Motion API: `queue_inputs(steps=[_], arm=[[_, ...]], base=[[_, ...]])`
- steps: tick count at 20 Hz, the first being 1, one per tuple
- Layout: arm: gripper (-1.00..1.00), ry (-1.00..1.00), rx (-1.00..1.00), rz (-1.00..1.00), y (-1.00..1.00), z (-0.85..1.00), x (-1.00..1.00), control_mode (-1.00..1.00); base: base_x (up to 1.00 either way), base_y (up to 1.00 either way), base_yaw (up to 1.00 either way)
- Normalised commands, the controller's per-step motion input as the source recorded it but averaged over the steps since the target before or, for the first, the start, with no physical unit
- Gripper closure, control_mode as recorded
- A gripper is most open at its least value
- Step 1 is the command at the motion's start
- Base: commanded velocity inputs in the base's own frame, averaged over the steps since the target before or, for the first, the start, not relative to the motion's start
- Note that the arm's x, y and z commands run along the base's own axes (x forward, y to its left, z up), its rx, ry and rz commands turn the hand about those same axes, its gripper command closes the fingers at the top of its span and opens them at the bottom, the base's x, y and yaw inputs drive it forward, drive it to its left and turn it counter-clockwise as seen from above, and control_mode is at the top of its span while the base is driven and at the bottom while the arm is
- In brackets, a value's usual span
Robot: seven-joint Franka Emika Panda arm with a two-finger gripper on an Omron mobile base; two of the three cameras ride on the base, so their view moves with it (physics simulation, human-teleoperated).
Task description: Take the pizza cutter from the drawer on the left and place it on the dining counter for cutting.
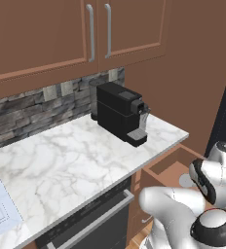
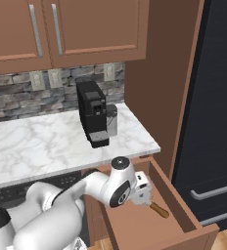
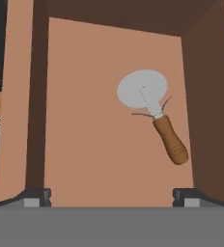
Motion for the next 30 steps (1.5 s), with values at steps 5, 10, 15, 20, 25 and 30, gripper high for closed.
queue_inputs(steps=[5, 10, 15, 20, 25, 30], arm=[[-1.00, 0.00, 0.00, 0.11, -0.23, -0.09, 0.21, -1.00], [-1.00, 0.00, 0.00, 0.04, -0.30, -0.07, 0.22, -1.00], [-1.00, 0.00, 0.00, 0.04, -0.20, -0.23, 0.21, -1.00], [-1.00, 0.00, 0.00, 0.01, -0.11, -0.28, 0.21, -1.00], [-1.00, 0.00, 0.00, 0.00, -0.04, -0.27, 0.16, -1.00], [-1.00, 0.00, 0.00, 0.00, -0.02, -0.20, 0.11, -1.00]], base=[[0.00, 0.00, 0.00], [0.00, 0.00, 0.00], [0.00, 0.00, 0.00], [0.00, 0.00, 0.00], [0.00, 0.00, 0.00], [0.00, 0.00, 0.00]])
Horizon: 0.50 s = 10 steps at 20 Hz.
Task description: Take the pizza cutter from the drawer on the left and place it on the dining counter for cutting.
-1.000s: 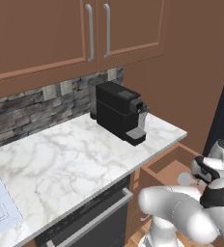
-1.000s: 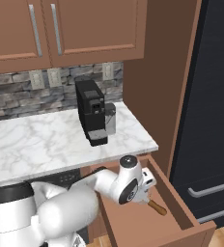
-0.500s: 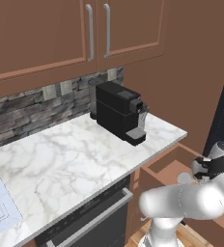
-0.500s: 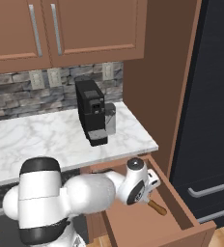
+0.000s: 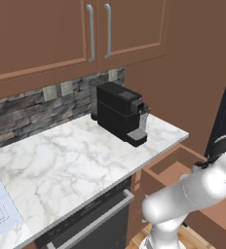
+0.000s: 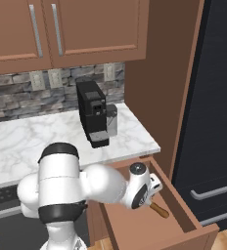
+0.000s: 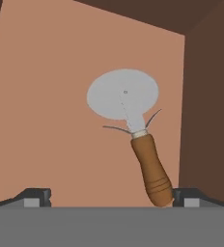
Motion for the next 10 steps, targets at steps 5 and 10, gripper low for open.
queue_inputs(steps=[5, 10], arm=[[-1.00, 0.05, 0.00, 0.00, 0.00, -0.01, 0.02, -1.00], [-1.00, 0.03, 0.00, 0.00, -0.01, 0.00, 0.00, -1.00]], base=[[0.00, 0.00, 0.00], [0.00, 0.00, 0.00]])
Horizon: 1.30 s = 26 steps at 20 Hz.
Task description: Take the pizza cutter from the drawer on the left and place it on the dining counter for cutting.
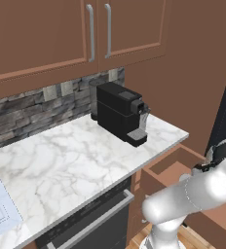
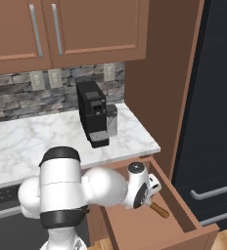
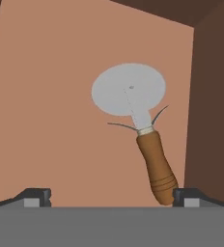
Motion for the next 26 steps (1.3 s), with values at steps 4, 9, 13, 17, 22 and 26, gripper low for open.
queue_inputs(steps=[4, 9, 13, 17, 22, 26], arm=[[-1.00, 0.01, 0.00, 0.00, -0.01, -0.03, 0.00, -1.00], [-1.00, 0.00, 0.00, 0.00, -0.21, 0.00, 0.00, -1.00], [-1.00, 0.00, 0.00, 0.00, -0.30, -0.01, 0.03, -1.00], [-1.00, 0.00, 0.00, 0.00, -0.21, -0.01, 0.10, -1.00], [-1.00, 0.00, 0.00, 0.00, -0.18, -0.02, 0.20, -1.00], [-1.00, 0.04, 0.03, 0.00, -0.02, -0.07, 0.09, -1.00]], base=[[0.00, 0.00, 0.00], [0.00, 0.00, 0.00], [0.00, 0.00, 0.00], [0.00, 0.00, 0.00], [0.00, 0.00, 0.00], [0.00, 0.00, 0.00]])
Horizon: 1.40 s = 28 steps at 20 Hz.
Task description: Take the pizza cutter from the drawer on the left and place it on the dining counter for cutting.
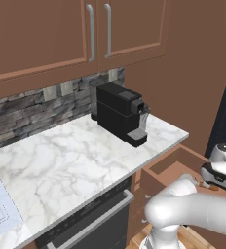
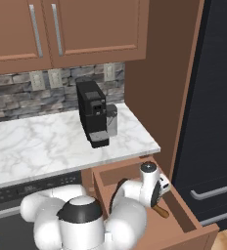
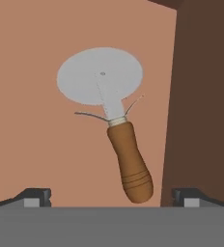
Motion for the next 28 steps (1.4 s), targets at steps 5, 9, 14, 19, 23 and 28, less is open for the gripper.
queue_inputs(steps=[5, 9, 14, 19, 23, 28], arm=[[-1.00, 0.07, 0.00, 0.00, 0.04, -0.10, 0.02, -1.00], [-1.00, 0.02, 0.00, 0.00, 0.01, -0.23, 0.10, -1.00], [-1.00, 0.00, 0.00, 0.00, 0.02, -0.28, 0.00, -1.00], [-1.00, 0.00, 0.00, 0.00, 0.00, -0.22, 0.08, -1.00], [-1.00, 0.00, 0.00, 0.00, 0.00, -0.23, 0.11, -1.00], [-1.00, 0.00, 0.00, 0.00, 0.00, -0.19, 0.16, -1.00]], base=[[0.00, 0.00, 0.00], [0.00, 0.00, 0.00], [0.00, 0.00, 0.00], [0.00, 0.00, 0.00], [0.00, 0.00, 0.00], [0.00, 0.00, 0.00]])
